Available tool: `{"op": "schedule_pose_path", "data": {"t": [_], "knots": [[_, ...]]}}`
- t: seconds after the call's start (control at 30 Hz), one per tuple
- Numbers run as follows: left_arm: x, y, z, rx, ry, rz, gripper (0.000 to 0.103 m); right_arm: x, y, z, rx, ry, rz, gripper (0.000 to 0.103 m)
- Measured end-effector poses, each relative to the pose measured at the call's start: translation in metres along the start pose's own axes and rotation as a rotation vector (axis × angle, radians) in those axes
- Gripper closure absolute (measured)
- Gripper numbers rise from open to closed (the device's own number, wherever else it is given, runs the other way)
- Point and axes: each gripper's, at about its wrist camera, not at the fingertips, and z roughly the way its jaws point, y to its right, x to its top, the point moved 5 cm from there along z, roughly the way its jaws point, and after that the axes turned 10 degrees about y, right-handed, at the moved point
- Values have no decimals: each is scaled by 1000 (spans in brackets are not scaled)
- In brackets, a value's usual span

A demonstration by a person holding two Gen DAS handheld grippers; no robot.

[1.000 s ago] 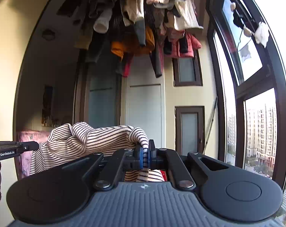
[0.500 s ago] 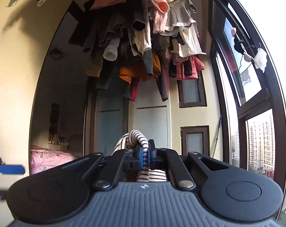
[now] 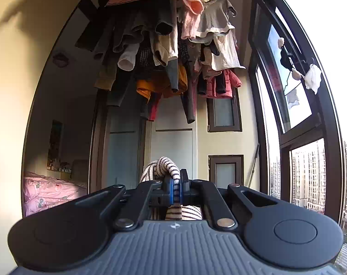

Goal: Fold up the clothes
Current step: 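Raise both grippers high, holding the sweater up to let it hang open, then lower the sweater onto the table and open both grippers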

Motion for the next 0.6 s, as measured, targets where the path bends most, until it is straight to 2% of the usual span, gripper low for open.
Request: {"op": "schedule_pose_path", "data": {"t": [0.03,0.07,0.13,0.17,0.23,0.37,0.6], "knots": [[-2,-3,7,38,7,21,17,2,-2,-1,6,5,-6,99],[-5,-7,15,67,3,37,52,3,-3,-3,9,10,-11,99],[-13,-18,24,73,-9,14,81,5,-2,-5,12,16,-15,99],[-16,-24,25,74,-4,6,90,6,-1,-7,8,19,-17,99],[-19,-38,21,115,10,9,91,6,5,-12,-8,27,-30,99],[-2,-80,-20,241,101,-30,92,10,15,-29,-14,49,-44,99],[83,-85,-111,424,380,61,93,44,23,-82,51,127,50,99]]}}
